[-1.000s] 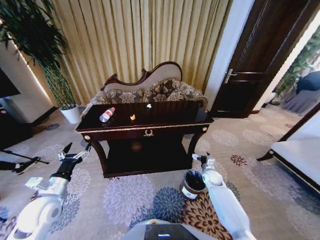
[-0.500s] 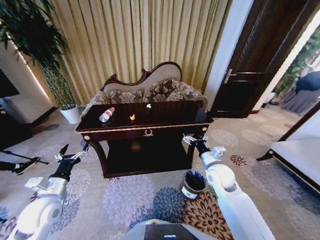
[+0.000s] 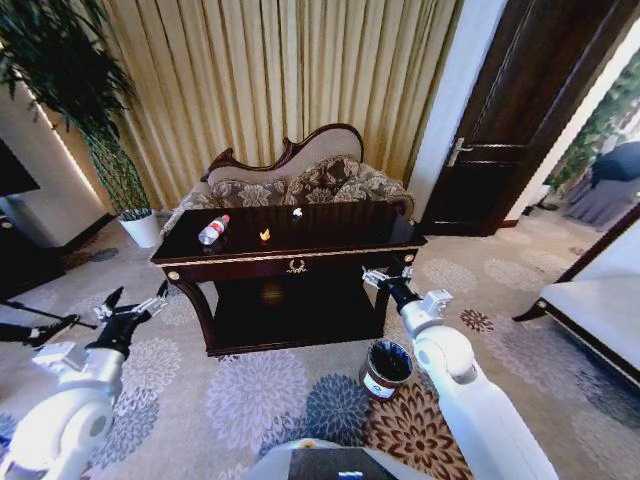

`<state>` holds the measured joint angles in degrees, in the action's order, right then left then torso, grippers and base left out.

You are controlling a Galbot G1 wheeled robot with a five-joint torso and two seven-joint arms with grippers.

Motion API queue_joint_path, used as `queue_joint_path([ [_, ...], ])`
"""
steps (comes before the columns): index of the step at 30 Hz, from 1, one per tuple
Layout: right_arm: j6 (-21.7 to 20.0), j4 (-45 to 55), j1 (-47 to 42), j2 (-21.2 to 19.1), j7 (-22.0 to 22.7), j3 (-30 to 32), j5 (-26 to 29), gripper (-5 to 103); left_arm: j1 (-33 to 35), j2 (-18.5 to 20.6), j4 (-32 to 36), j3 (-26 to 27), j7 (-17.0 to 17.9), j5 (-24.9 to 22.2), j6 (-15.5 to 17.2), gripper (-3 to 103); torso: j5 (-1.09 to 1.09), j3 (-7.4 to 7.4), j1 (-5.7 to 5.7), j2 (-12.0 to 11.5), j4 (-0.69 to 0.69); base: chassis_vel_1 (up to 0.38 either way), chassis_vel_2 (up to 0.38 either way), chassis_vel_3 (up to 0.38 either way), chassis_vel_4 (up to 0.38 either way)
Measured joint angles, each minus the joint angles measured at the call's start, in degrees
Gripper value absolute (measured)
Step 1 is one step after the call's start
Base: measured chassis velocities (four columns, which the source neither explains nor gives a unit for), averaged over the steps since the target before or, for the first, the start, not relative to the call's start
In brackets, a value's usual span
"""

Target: Move to the front of the table and place the trash on the table into the trash bin.

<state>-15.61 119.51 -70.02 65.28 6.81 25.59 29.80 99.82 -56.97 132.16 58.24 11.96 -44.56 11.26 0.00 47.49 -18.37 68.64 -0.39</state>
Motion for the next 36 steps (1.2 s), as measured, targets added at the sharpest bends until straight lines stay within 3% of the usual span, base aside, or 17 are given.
queue_joint_path([
  [13,1.36,-1.84,0.19,1.26,0.0,-2.03,-1.05,100,0.08,0.79,-1.14,-0.03,-0.16,-0.02,-0.6,100,0.0,-0.01,0.01,0.01,0.01,-0.034,0.042,0.031,-0.045],
  [36,1.39,-0.28,-0.99,1.43,0.0,-2.43,-1.79,100,0.32,-0.13,-0.99,-0.17,-0.51,0.23,-1.62,100,0.0,0.0,0.0,-0.01,0.01,-0.151,0.154,0.16,-0.151],
])
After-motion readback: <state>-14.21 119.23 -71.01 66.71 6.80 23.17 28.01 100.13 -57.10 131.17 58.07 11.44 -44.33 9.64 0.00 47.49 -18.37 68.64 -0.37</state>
